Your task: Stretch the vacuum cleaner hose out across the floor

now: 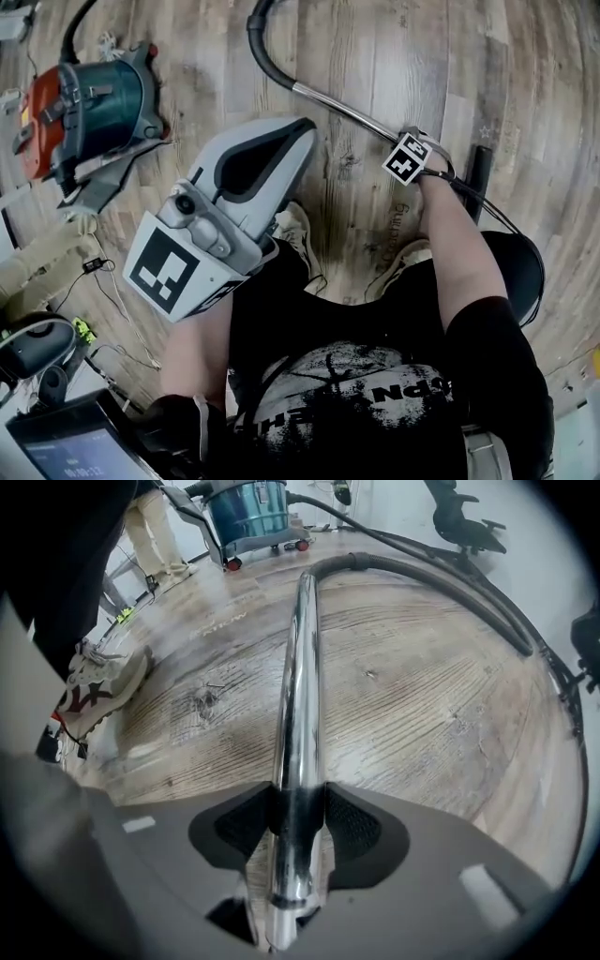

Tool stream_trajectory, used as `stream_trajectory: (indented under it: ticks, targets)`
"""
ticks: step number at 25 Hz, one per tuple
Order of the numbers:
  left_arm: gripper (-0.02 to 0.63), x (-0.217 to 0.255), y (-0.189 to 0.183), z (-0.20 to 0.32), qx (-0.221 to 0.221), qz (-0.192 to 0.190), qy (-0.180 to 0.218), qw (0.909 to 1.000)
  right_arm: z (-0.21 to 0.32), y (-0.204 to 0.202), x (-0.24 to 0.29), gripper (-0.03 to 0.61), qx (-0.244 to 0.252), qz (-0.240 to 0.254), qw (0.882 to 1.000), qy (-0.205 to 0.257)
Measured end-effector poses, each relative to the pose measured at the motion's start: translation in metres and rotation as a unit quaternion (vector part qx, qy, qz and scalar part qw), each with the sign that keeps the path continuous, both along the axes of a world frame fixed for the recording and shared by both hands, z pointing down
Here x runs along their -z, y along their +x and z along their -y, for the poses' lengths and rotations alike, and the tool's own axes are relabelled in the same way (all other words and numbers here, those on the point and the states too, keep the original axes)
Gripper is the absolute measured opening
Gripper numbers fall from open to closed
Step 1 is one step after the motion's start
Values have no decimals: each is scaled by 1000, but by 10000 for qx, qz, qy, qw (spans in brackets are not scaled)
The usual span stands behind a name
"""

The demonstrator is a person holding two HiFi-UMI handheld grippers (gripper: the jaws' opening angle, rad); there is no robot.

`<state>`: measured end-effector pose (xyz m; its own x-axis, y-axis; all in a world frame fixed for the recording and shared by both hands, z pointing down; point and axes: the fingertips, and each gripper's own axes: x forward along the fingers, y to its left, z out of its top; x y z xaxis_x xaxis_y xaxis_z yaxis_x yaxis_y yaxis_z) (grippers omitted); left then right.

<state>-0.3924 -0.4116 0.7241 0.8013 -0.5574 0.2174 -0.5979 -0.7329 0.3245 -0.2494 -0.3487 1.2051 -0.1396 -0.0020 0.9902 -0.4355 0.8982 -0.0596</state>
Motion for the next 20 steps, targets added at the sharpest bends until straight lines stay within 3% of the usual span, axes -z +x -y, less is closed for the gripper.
stream_trajectory:
  ticks: [3,12,17,20]
  targets:
    - [2,-8,2,3,64,-135,-164,9998,-3,-1,-1,186,42,-64,10000,-30]
    - [2,-41,-8,30,423,72,-614,9972,6,6,6,176,-8,-246,9995,-190]
    - [3,-80,5,38,362,75,-1170,9924,27,16,36,176,172,-453,9987,-170]
    - [55,-123,16,44,367,2,-1833,9824,35,22,58,176,229,-518,9982,-177]
